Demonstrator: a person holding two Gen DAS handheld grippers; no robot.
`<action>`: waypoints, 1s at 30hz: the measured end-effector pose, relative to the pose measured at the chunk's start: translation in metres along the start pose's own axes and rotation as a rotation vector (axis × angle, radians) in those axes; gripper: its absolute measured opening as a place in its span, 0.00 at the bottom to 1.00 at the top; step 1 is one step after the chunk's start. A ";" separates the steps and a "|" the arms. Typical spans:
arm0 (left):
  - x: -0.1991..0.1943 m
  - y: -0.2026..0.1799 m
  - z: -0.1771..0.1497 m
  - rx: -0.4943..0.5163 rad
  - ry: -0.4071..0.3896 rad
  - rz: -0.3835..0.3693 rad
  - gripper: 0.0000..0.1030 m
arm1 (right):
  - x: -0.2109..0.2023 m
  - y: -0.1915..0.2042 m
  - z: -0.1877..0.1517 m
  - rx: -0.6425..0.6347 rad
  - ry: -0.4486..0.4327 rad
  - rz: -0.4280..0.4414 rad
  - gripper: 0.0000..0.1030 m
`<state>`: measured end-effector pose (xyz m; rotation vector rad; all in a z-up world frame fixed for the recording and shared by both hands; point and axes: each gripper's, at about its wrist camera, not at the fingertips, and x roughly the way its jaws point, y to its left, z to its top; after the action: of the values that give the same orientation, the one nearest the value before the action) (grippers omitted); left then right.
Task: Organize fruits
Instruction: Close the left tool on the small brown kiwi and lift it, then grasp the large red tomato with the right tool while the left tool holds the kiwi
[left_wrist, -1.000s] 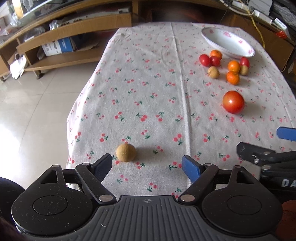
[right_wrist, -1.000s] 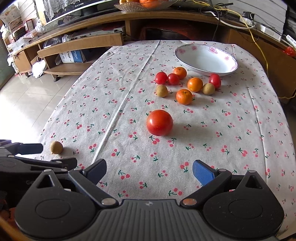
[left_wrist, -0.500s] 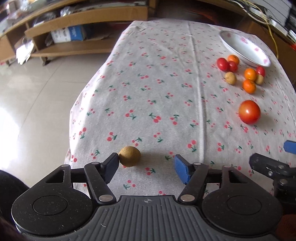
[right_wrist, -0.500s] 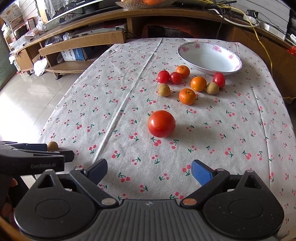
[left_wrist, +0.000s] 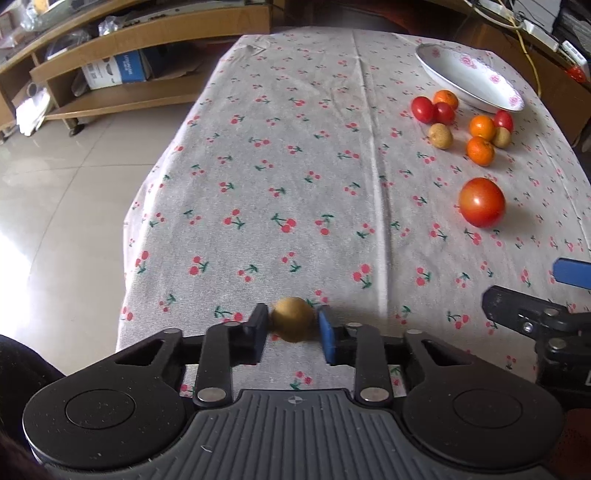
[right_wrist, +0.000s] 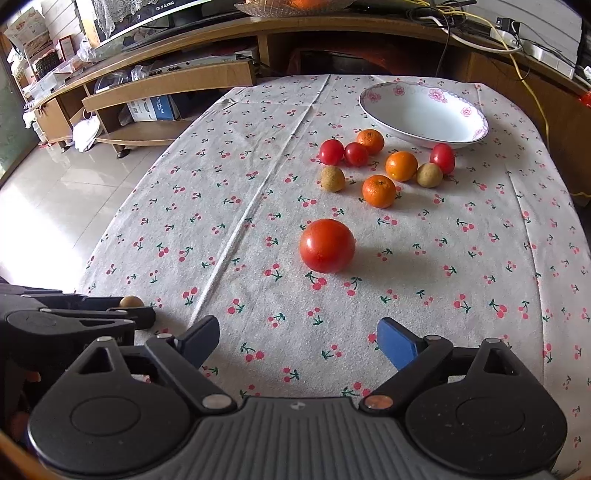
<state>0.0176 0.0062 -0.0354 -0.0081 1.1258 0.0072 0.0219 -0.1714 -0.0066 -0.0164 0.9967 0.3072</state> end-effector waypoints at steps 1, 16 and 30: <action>0.000 0.000 0.000 0.000 0.001 -0.007 0.31 | 0.000 0.000 0.000 0.001 0.001 0.001 0.89; 0.002 -0.010 0.000 0.049 0.003 -0.041 0.31 | -0.002 -0.010 0.002 0.024 -0.012 0.011 0.87; 0.007 -0.042 0.028 0.136 -0.029 -0.156 0.31 | 0.021 -0.023 0.034 -0.015 -0.052 -0.069 0.87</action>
<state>0.0468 -0.0356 -0.0298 0.0251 1.0921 -0.2077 0.0670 -0.1832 -0.0084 -0.0563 0.9405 0.2511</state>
